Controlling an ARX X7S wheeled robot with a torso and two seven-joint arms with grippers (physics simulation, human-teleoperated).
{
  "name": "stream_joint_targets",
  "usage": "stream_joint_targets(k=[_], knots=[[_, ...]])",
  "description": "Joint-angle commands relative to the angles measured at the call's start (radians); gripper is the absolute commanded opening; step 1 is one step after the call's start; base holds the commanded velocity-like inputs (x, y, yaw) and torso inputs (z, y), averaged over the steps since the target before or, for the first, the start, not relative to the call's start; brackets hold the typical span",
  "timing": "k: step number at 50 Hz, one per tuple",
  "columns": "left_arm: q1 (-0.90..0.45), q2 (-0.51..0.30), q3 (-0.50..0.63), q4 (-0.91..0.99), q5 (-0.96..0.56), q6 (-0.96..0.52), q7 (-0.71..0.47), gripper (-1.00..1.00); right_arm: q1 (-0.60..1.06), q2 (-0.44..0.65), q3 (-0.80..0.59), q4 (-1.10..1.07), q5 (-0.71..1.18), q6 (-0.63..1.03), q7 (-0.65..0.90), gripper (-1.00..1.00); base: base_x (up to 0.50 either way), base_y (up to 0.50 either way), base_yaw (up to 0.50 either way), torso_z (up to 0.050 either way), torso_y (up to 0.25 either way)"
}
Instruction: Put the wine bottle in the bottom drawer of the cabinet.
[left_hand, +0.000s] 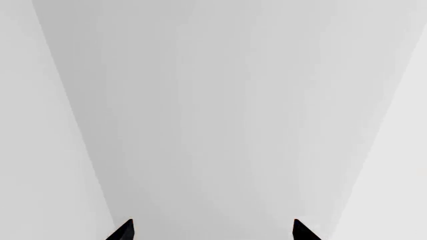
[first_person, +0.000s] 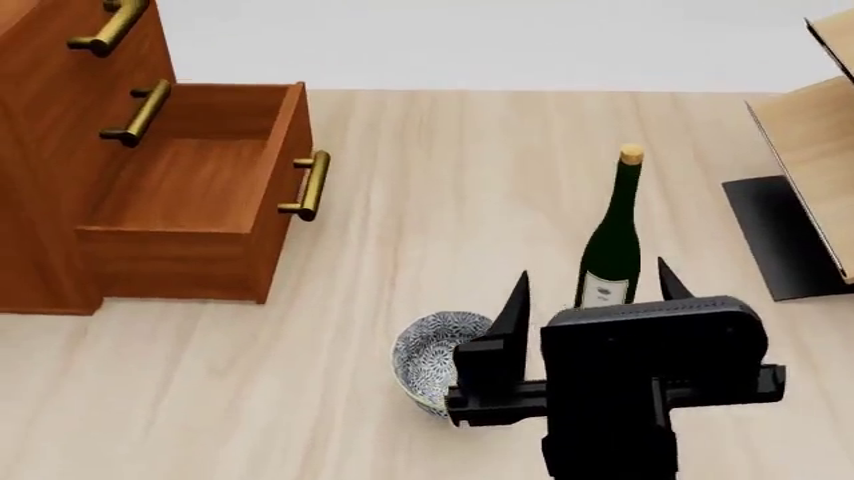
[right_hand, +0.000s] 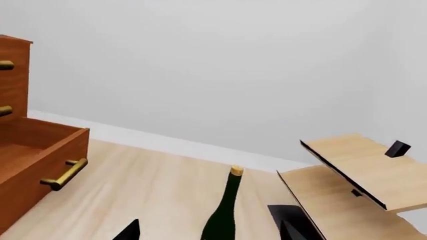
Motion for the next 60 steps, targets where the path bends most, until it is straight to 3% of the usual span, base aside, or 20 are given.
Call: stream_joint_targets(k=[1,60], knots=[[0.011,0.004,0.005,-0.001,0.006,0.005,0.007,1.00,0.001,-0.001,0.001,0.006,0.008,-0.004,0.002,1.00,0.14,0.18,0.00,0.000,0.000],[0.041,-0.004,0.034,0.011,-0.003,-0.008,-0.001,1.00,0.018,0.008,0.012,0.017,0.035,0.007,0.022,1.00,0.14,0.15,0.00,0.000,0.000]])
